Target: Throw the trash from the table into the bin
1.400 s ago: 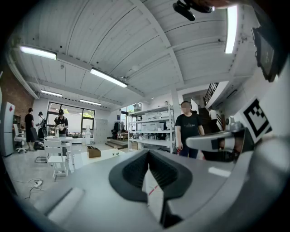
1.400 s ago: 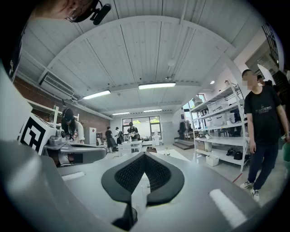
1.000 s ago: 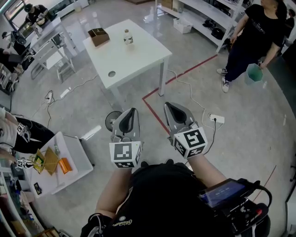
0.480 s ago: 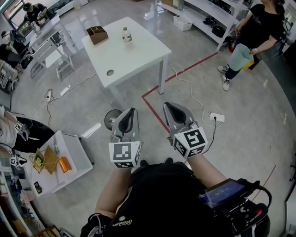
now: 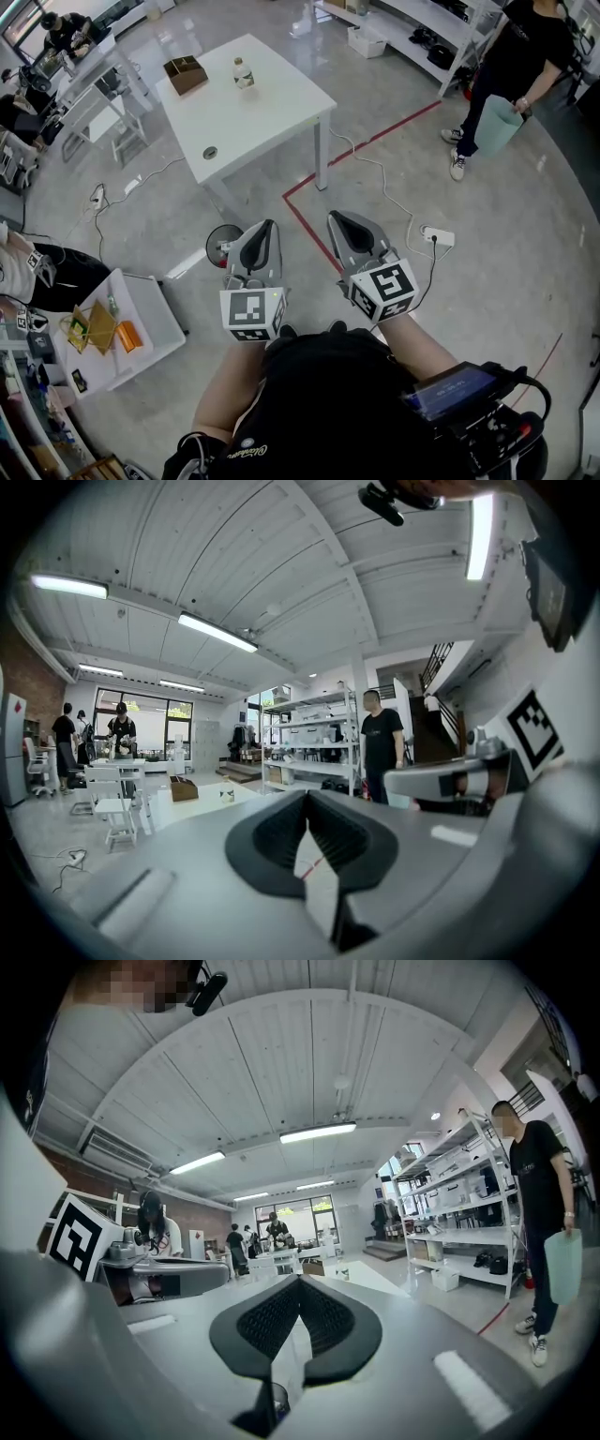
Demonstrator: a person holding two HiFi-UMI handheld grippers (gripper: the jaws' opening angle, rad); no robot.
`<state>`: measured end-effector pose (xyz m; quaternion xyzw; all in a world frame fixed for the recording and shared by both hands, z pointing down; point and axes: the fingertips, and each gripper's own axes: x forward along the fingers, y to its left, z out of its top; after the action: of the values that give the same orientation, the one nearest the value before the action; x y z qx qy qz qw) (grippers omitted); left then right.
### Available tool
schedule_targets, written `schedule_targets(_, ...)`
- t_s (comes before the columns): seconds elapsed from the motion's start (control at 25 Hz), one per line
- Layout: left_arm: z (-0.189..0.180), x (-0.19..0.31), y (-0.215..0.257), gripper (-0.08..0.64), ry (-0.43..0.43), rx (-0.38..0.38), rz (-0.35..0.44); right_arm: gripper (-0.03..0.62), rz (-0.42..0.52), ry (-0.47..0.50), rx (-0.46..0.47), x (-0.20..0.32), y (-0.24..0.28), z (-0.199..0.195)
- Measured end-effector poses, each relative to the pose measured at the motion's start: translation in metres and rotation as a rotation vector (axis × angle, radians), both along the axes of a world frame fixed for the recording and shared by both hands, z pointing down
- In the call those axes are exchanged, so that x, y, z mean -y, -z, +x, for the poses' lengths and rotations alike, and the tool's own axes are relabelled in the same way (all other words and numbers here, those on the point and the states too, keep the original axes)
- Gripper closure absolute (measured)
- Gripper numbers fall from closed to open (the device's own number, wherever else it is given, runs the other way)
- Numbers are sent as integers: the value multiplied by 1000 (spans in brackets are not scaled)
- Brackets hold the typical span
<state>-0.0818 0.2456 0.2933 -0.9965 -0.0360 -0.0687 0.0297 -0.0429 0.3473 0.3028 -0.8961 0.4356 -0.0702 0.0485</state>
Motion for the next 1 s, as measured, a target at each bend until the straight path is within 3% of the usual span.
schedule_targets(0.24,37,-15,-17,551,28,13,5,594,9,19,14,-20,-19,43)
schedule_targets(0.48,37,-3,-11,551,69,5,-6,594,4,43,-7,-12,-8,49)
schedule_targets(0.76,74,68,-12,551,119,-15,-33,594,-24,74,-32,52,-5,90)
schedule_targets(1.0,167,180,-29,551,116,1,-53,594,-62,76,-15,167,-22,182)
